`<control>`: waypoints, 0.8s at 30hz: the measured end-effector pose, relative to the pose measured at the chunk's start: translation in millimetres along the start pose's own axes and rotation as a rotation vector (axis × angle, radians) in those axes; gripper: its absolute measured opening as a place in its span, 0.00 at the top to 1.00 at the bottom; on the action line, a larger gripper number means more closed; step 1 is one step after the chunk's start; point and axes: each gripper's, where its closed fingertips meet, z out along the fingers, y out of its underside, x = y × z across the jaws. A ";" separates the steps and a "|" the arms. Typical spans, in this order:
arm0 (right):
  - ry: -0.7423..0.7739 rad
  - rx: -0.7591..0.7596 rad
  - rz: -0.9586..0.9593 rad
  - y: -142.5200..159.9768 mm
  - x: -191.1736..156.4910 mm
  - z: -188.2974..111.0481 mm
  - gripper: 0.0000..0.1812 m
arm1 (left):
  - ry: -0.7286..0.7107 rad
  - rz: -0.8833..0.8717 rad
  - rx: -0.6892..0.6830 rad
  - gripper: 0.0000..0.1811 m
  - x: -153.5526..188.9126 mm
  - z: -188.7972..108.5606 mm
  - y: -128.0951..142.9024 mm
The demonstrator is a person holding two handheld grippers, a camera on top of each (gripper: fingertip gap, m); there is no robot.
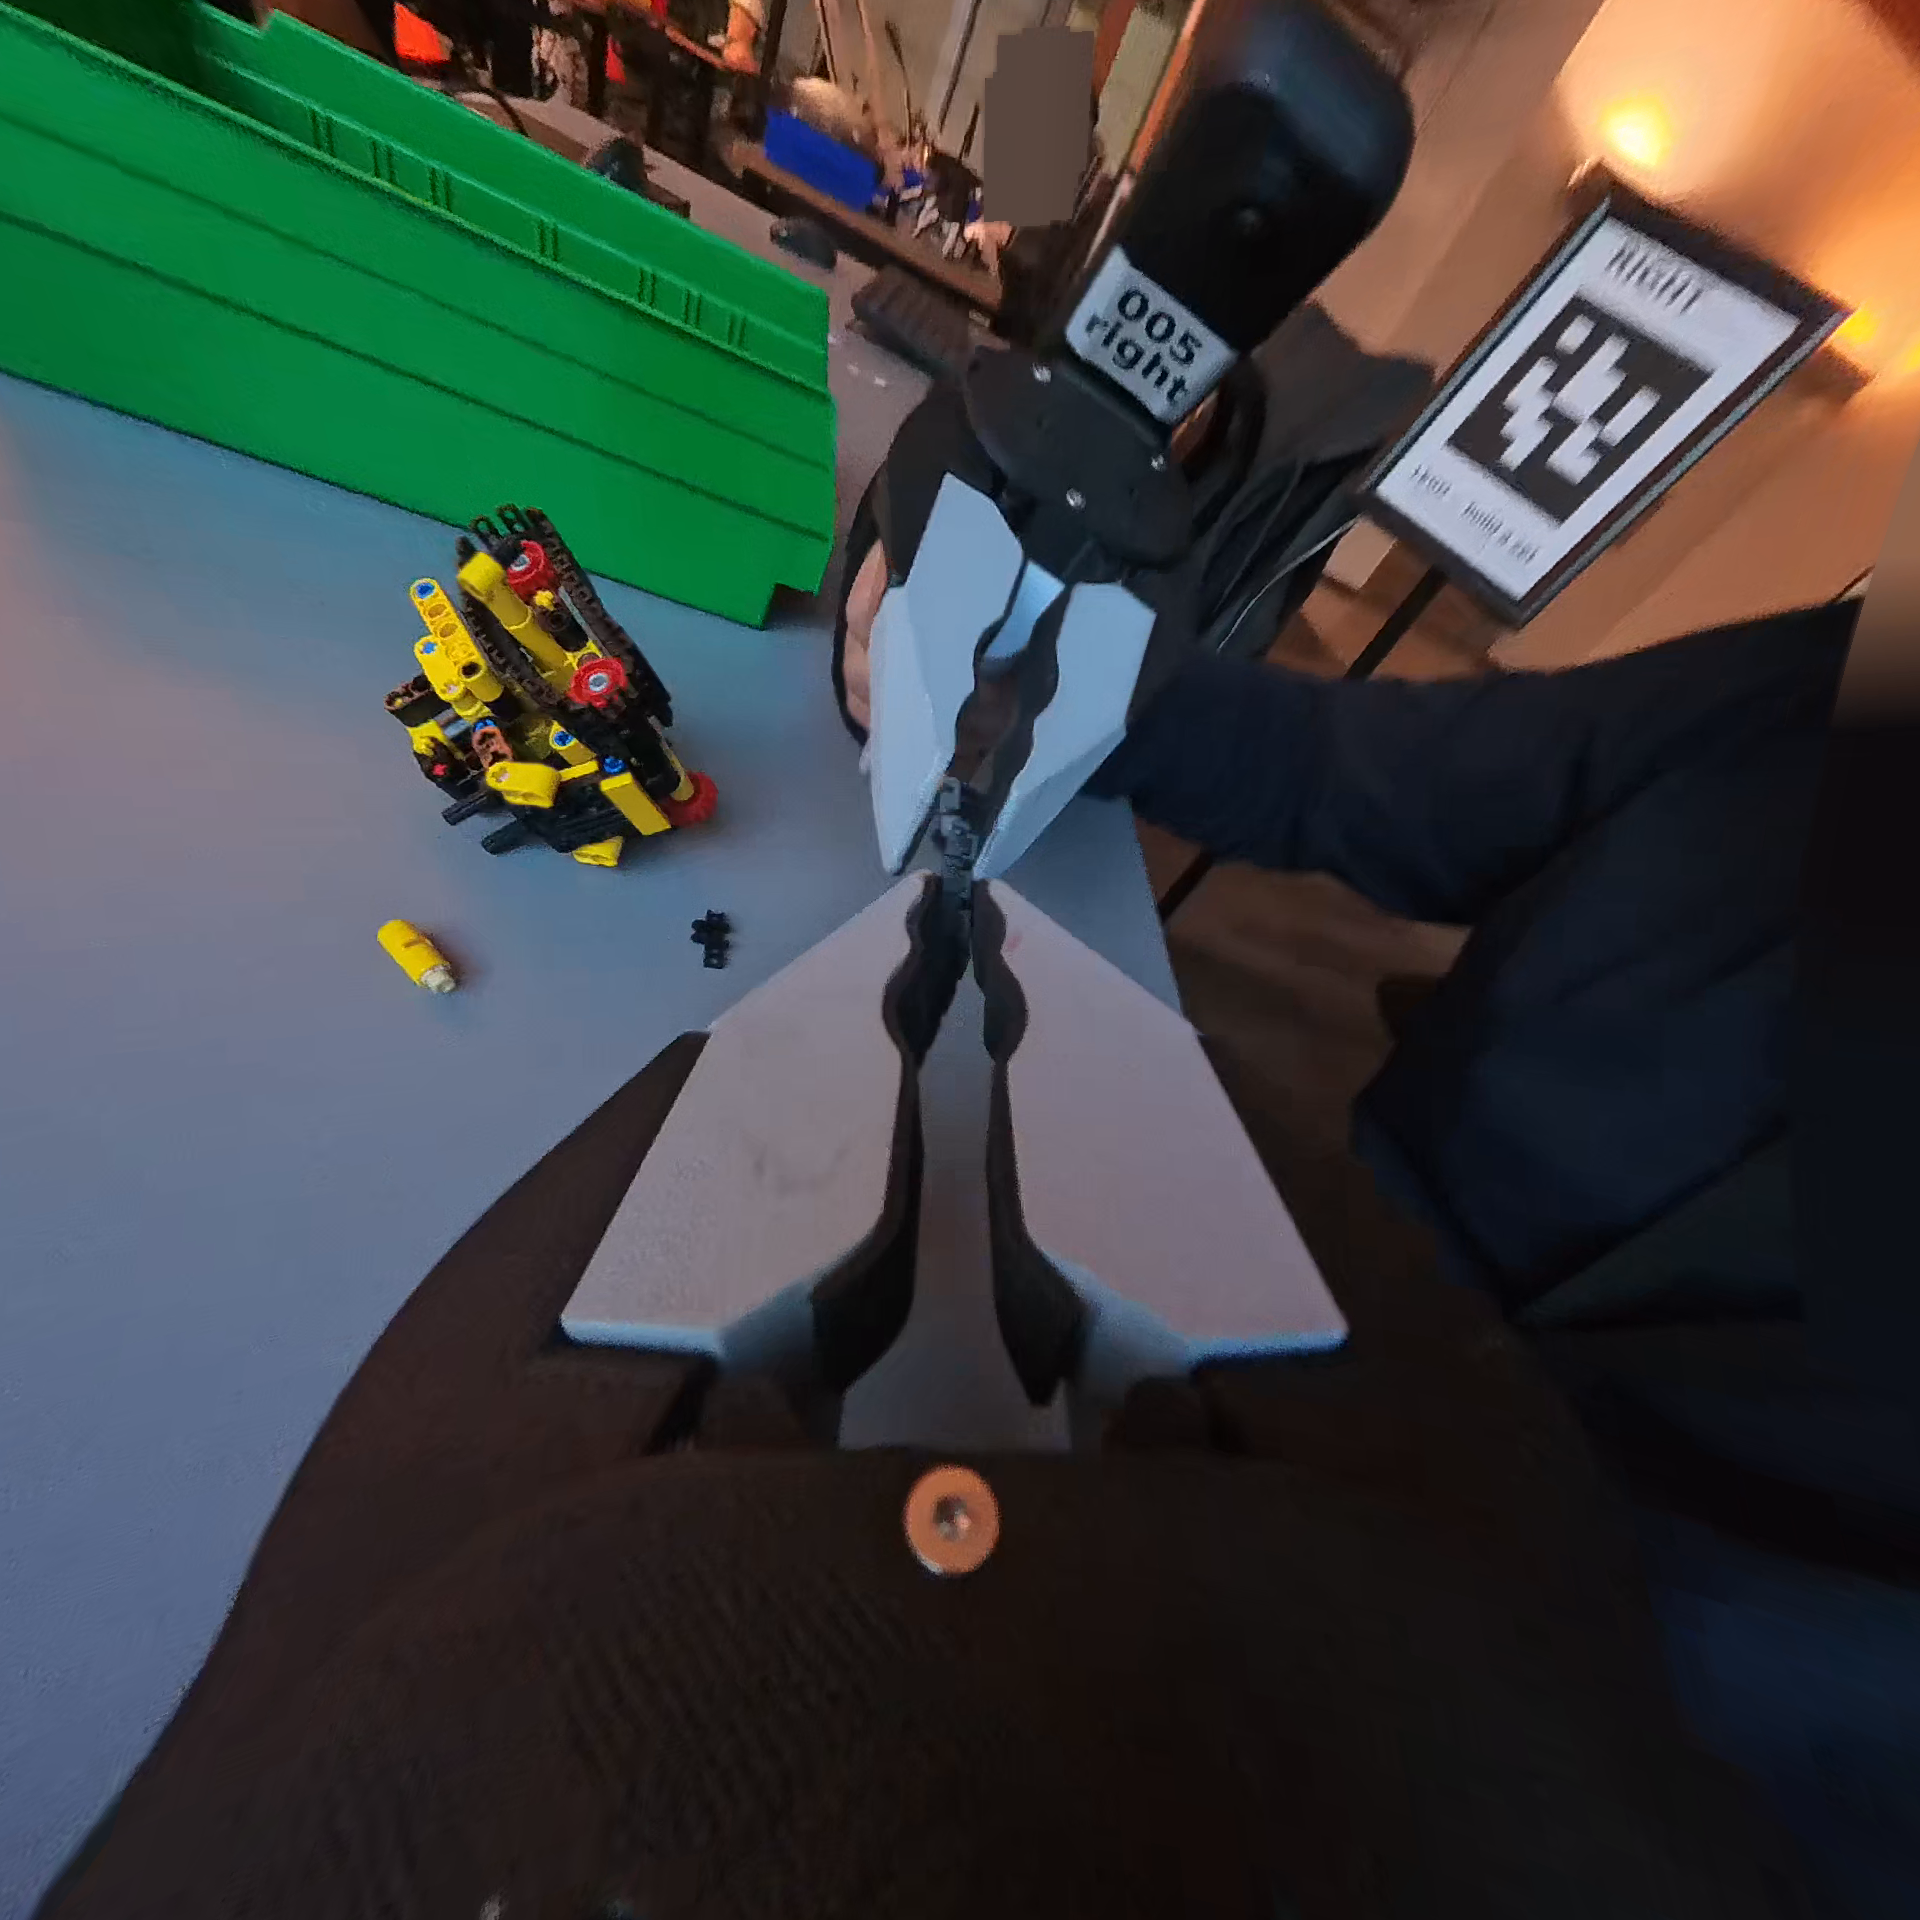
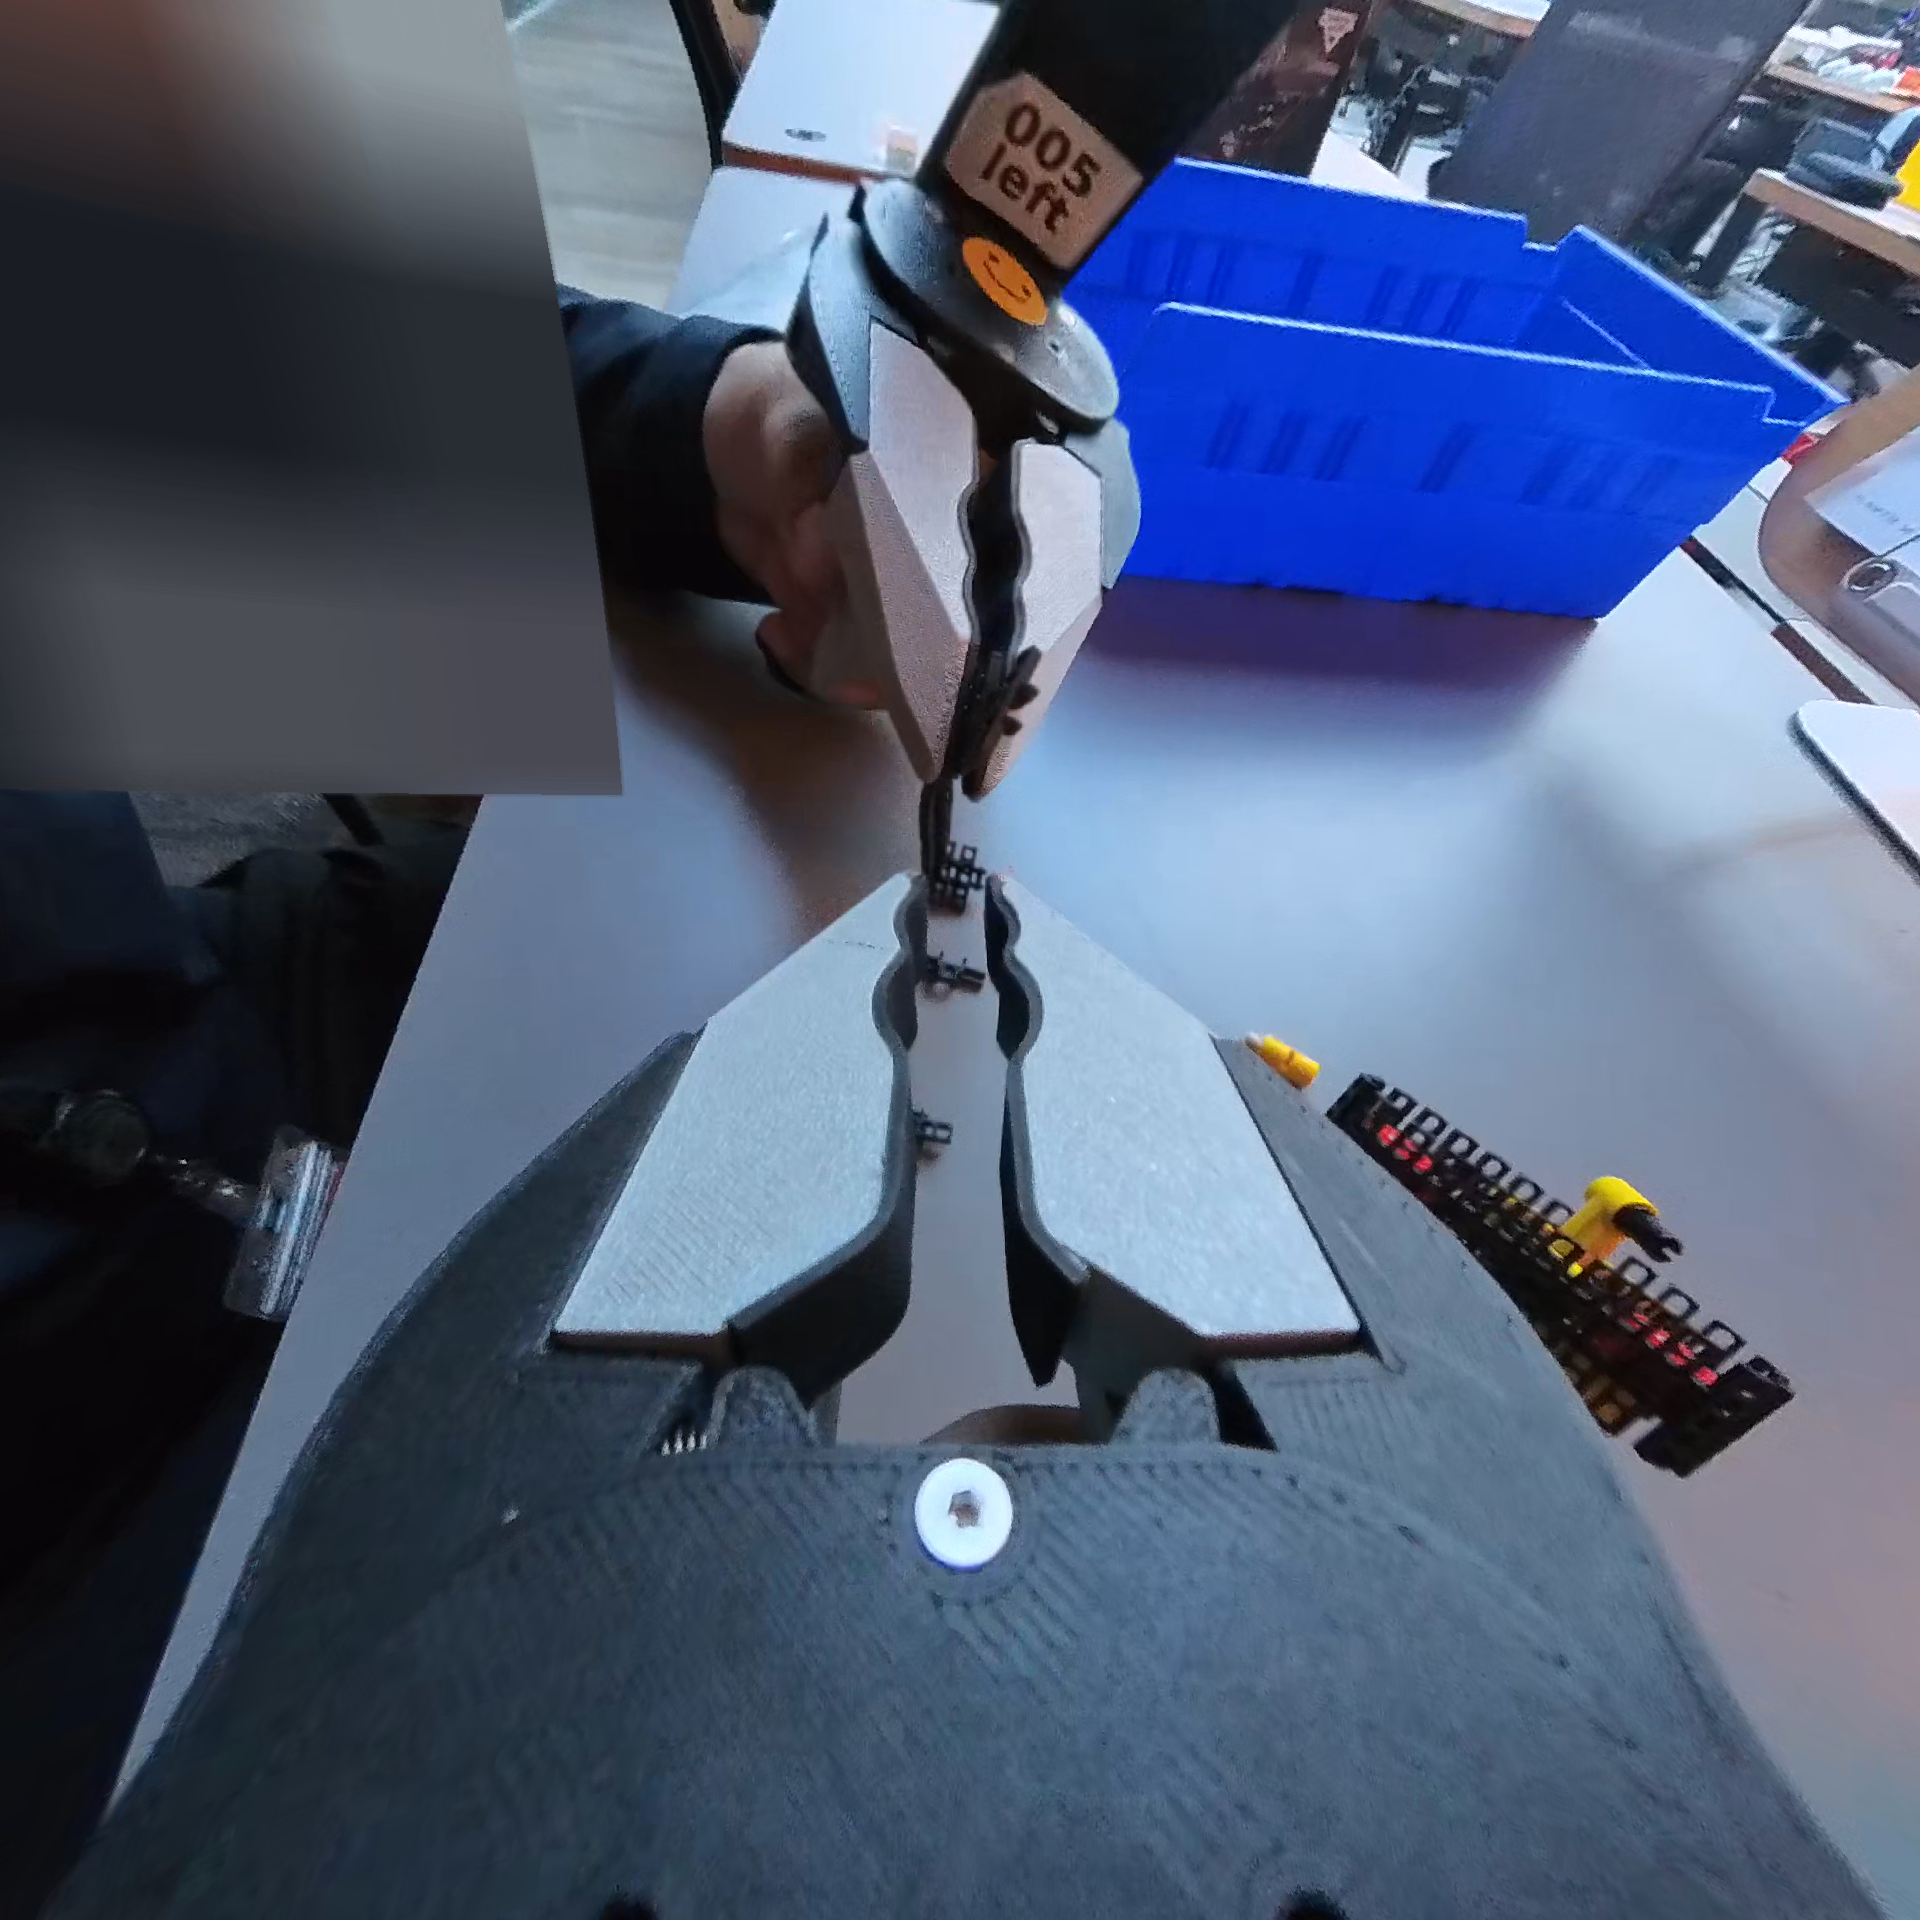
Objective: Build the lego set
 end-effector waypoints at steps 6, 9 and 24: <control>-0.014 0.076 0.079 -12.3 4.6 -5.2 0.94 | -0.010 -0.029 -0.014 0.99 -2.3 0.9 2.2; -0.065 0.118 0.133 -18.2 1.8 -6.0 0.94 | -0.010 -0.007 -0.043 0.99 0.0 4.1 6.6; -0.130 0.096 0.052 -13.8 -13.6 0.1 0.99 | 0.011 0.063 -0.091 1.00 8.8 9.9 14.6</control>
